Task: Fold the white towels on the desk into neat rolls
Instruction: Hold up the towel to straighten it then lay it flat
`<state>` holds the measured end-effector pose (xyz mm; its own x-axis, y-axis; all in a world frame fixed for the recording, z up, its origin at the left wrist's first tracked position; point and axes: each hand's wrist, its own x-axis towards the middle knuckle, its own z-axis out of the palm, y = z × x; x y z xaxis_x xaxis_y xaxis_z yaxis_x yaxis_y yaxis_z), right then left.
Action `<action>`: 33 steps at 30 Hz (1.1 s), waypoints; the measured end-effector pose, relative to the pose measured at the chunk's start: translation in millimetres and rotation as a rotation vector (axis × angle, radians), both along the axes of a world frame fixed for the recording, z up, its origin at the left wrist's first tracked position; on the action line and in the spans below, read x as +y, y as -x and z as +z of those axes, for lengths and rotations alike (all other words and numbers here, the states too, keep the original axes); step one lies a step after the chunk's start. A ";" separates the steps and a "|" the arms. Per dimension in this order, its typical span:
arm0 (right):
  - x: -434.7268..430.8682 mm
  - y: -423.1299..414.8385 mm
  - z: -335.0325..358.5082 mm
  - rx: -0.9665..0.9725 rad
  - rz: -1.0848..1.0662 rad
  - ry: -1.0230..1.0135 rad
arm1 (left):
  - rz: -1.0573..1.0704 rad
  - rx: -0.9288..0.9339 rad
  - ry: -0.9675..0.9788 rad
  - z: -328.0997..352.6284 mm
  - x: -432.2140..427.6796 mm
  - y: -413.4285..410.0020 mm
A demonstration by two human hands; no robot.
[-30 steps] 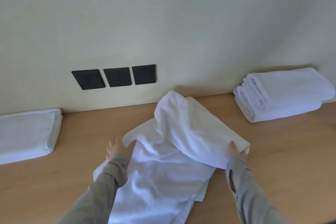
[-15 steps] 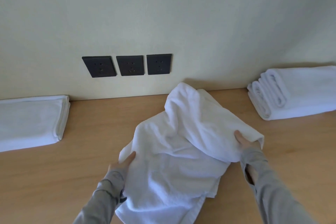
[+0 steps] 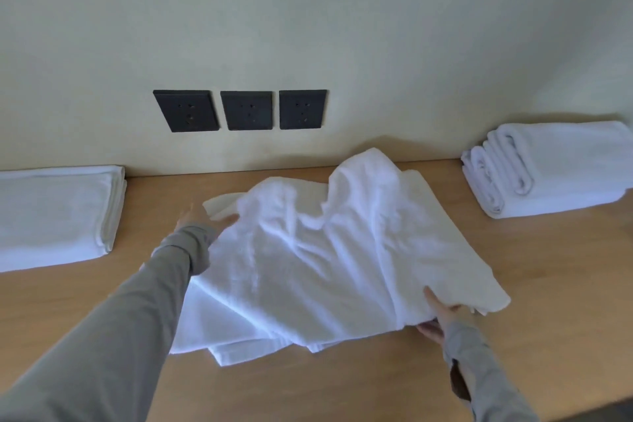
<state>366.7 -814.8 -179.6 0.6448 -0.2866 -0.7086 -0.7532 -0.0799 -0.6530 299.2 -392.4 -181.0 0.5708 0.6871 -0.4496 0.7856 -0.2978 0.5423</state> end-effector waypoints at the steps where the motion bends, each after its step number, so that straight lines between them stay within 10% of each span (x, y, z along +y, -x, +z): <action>1: -1.9 10.1 -0.4 -0.022 -0.018 0.035 | -0.018 0.042 -0.003 -6.8 -0.1 9.0; 6: 18.0 54.5 5.0 -0.471 0.058 0.574 | 0.148 0.036 0.023 -25.7 -13.9 66.8; 15: 188.9 127.8 -17.8 -0.960 1.262 0.349 | 0.253 0.072 0.260 -32.0 -40.0 128.3; 20: 239.9 162.9 -24.8 -1.156 1.716 0.589 | 0.334 0.010 0.472 -32.1 -41.3 143.4; 33: 243.9 100.2 37.5 -1.115 0.918 0.372 | 0.493 -0.119 0.685 -11.1 -33.3 138.3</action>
<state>266.5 -571.0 -142.1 0.8431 0.4602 0.2783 0.5111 -0.5248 -0.6807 160.9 -425.8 -192.1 0.3476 0.4680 -0.8125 0.6654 0.4875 0.5654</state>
